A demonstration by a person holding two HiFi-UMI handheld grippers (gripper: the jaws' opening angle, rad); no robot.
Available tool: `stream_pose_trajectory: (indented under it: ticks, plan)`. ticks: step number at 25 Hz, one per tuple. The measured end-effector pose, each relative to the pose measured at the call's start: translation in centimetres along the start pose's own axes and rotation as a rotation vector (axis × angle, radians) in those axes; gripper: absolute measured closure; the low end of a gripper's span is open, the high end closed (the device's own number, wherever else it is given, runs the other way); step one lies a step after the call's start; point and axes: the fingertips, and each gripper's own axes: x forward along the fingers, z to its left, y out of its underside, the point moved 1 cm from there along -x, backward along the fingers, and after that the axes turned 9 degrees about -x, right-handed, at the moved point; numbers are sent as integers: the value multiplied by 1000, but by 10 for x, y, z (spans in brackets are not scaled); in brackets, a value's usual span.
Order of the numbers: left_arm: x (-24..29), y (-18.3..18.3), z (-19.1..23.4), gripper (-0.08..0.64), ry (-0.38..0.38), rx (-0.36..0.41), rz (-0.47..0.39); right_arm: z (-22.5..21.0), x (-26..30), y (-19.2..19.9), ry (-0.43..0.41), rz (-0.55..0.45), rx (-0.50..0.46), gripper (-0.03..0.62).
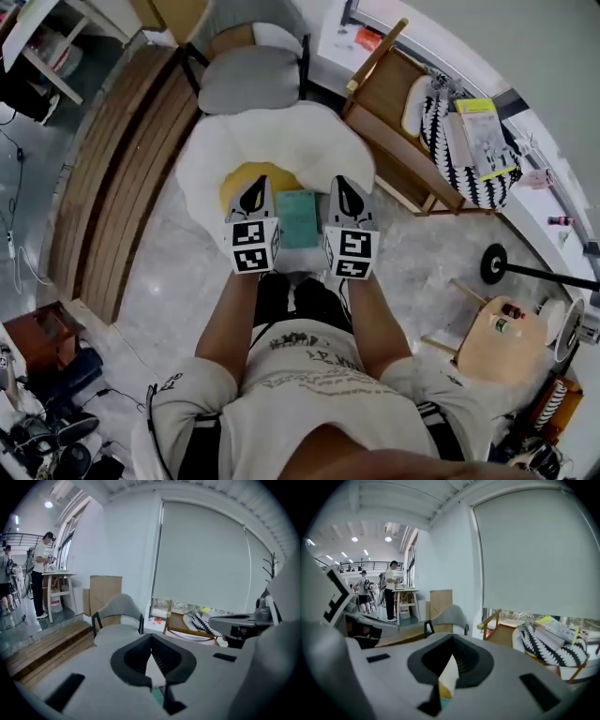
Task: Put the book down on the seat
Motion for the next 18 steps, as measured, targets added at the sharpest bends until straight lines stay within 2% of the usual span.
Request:
stream_pose_trajectory:
  ticks: [3, 7, 10, 13, 15, 18]
  plan:
    - [-18, -35, -15, 538, 35, -24, -6, -13, -8, -45, 19, -65, 12, 565]
    - [-40, -81, -31, 538, 52, 7, -55, -22, -18, -103, 28, -167, 19, 565]
    - [-50, -121, -36, 538, 49, 32, -132, -20, -23, -146, 2, -249, 18, 565]
    - [-61, -160, -44, 538, 58, 53, -193, -16, -29, -183, -52, -322, 57, 566]
    - [-72, -183, -50, 538, 67, 60, -226, -15, -35, -202, -74, -342, 75, 566]
    - [-88, -220, -58, 538, 79, 79, -281, -15, -43, -229, -77, -356, 51, 566]
